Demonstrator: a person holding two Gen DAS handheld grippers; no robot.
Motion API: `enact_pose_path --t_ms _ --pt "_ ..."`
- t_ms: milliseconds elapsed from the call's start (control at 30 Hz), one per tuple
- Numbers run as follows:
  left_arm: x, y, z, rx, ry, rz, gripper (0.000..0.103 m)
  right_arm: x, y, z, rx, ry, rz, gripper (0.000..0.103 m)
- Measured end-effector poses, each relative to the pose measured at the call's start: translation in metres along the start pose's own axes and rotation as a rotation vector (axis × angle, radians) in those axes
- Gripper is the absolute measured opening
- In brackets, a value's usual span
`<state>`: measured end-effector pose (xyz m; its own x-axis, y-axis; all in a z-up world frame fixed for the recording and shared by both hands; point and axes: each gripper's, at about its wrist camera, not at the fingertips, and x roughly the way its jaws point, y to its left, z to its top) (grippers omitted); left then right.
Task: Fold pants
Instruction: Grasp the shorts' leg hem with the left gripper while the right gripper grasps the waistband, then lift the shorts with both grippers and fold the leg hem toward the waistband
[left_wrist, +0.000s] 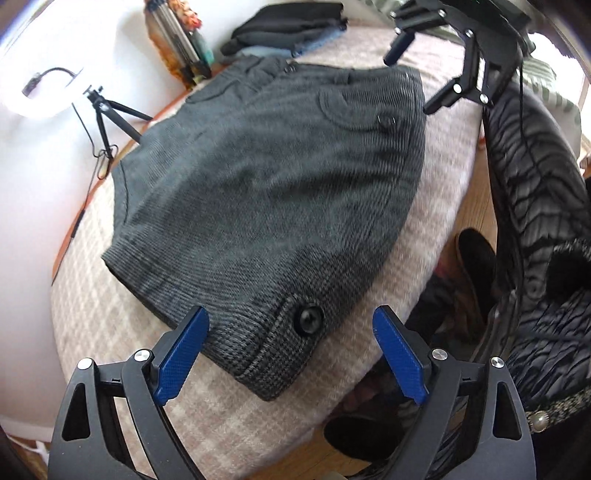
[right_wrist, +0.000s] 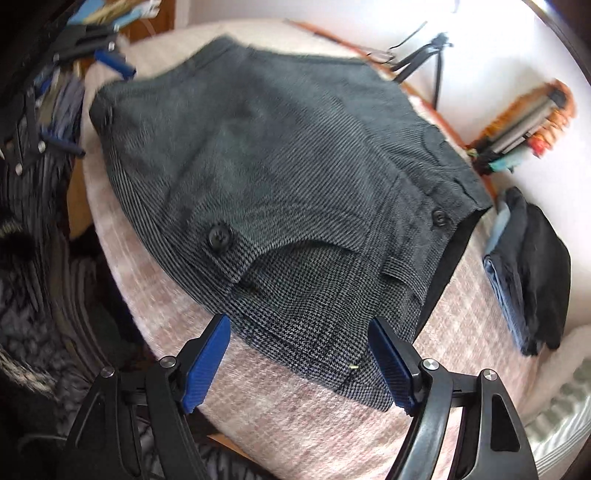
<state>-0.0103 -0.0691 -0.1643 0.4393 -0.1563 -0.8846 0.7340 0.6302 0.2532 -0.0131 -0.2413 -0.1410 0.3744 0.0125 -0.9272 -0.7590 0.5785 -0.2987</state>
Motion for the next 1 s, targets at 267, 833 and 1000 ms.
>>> enact_pose_path --t_ms 267,833,1000 --pt "0.015 0.004 -0.005 0.006 0.033 0.010 0.038 0.030 0.013 0.002 -0.181 0.096 -0.034 0.078" --pt "-0.003 -0.031 0.001 0.255 -0.082 0.158 0.082 -0.009 -0.017 0.011 -0.003 -0.035 -0.025 0.016" --pt "0.023 -0.029 -0.001 0.266 -0.055 0.149 0.078 -0.020 -0.024 0.012 0.033 -0.064 -0.041 0.015"
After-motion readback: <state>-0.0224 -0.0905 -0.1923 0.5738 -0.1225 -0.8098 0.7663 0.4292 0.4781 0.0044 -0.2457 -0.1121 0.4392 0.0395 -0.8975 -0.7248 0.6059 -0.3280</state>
